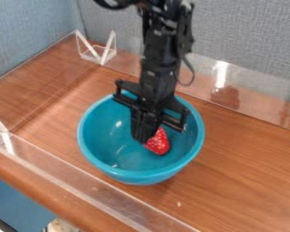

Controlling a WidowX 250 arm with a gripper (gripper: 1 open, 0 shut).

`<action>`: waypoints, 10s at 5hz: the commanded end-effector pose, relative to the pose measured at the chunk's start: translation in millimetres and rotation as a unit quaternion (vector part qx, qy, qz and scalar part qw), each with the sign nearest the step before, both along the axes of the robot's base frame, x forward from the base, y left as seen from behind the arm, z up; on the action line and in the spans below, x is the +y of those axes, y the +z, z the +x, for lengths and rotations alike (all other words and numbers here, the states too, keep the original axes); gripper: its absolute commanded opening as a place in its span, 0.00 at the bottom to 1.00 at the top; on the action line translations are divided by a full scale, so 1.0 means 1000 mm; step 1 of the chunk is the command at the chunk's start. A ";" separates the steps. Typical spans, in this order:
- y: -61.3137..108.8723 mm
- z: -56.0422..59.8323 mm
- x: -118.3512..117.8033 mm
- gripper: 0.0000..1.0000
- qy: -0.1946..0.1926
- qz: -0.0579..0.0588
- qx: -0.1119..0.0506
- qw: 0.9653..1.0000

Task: Remove the strawberry from inside the blue bowl and put it on the table

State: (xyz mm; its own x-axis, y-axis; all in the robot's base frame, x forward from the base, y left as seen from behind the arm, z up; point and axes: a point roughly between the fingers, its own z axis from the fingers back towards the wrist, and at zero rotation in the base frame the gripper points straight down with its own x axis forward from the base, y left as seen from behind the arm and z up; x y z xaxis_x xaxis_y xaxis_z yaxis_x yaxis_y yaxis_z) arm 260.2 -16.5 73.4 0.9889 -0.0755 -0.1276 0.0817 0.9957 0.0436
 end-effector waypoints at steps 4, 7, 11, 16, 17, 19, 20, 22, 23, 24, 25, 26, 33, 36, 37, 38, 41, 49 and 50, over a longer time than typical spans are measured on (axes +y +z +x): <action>0.034 0.008 0.003 0.00 -0.004 -0.010 -0.064 0.998; 0.036 0.013 0.005 0.00 -0.006 -0.013 -0.082 0.997; 0.023 0.017 0.005 0.00 -0.009 -0.013 -0.089 0.996; 0.043 0.011 -0.053 0.00 -0.084 -0.039 -0.134 0.987; 0.029 0.009 -0.072 0.00 -0.105 -0.049 -0.128 0.985; -0.009 0.008 -0.093 0.00 -0.133 -0.065 -0.116 0.982; -0.022 0.008 -0.090 0.00 -0.130 -0.063 -0.107 0.984; -0.016 -0.002 -0.084 0.00 -0.124 -0.058 -0.107 0.985; -0.014 -0.007 -0.082 0.00 -0.122 -0.057 -0.107 0.985; -0.009 -0.010 -0.082 0.00 -0.122 -0.056 -0.111 0.985; -0.006 -0.012 -0.082 0.00 -0.123 -0.056 -0.114 0.984; -0.002 -0.014 -0.082 0.00 -0.121 -0.056 -0.117 0.984; 0.021 -0.013 -0.085 0.00 -0.132 -0.057 -0.138 0.980; 0.112 0.021 -0.005 0.00 -0.051 -0.053 -0.216 0.974; 0.103 0.023 0.045 0.00 0.001 -0.039 -0.201 0.979; 0.091 0.022 0.072 0.00 0.025 -0.032 -0.188 0.981; 0.042 0.015 0.020 1.00 -0.034 -0.042 -0.151 0.987; -0.011 0.014 -0.047 0.00 -0.085 -0.062 -0.134 0.985; 0.009 0.018 -0.042 0.00 -0.081 -0.064 -0.156 0.982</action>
State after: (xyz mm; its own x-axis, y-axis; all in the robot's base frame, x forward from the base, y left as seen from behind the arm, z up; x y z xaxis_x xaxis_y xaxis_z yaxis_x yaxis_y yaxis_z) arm 269.6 -58.5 65.1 0.9611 -0.2393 0.1376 0.2463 0.9685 -0.0357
